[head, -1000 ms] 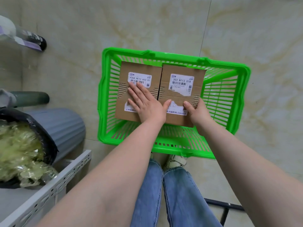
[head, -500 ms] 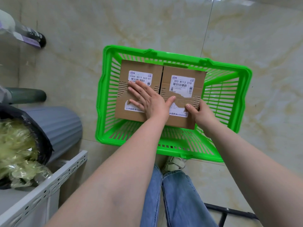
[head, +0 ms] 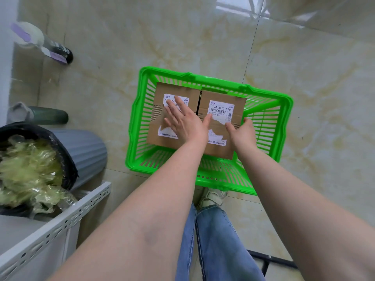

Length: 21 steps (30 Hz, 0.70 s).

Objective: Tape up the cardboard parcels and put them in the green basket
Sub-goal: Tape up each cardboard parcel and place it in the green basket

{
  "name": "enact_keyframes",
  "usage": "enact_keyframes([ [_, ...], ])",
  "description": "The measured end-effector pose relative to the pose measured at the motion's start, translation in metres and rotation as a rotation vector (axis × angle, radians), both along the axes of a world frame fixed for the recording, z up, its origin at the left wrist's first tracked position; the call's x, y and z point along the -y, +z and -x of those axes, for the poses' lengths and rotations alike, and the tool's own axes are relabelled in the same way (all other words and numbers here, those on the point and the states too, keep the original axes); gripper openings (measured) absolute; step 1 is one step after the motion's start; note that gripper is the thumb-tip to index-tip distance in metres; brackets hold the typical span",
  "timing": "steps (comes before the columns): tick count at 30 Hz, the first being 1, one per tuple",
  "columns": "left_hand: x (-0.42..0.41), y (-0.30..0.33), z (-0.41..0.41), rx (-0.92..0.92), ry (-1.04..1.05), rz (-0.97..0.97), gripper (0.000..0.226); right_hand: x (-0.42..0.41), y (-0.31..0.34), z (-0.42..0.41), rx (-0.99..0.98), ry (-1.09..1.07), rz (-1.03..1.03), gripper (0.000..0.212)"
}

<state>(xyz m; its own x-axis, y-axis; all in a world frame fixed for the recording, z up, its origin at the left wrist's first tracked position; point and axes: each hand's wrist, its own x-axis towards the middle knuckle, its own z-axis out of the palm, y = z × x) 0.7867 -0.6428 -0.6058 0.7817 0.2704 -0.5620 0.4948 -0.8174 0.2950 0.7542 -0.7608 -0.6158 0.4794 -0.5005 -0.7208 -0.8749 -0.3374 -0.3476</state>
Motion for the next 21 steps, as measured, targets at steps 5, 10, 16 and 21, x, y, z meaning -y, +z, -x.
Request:
enact_keyframes([
  [5, -0.009, 0.055, -0.006, 0.002, 0.128, 0.17, 0.06, -0.018, 0.065, -0.018, 0.085, -0.016, -0.122, 0.037],
  [10, -0.038, 0.137, 0.021, 0.075, 0.569, 0.48, 0.014, -0.047, 0.163, -0.014, 0.206, -0.121, -0.493, 0.013],
  [16, -0.104, 0.278, 0.091, 0.224, 1.25, 0.924, 0.017, -0.096, 0.316, 0.022, 0.193, 0.024, -0.779, 0.011],
  [21, -0.17, 0.411, 0.176, 0.514, 1.518, 1.108, 0.012, -0.167, 0.429, 0.067, 0.089, 0.321, -0.931, 0.008],
])
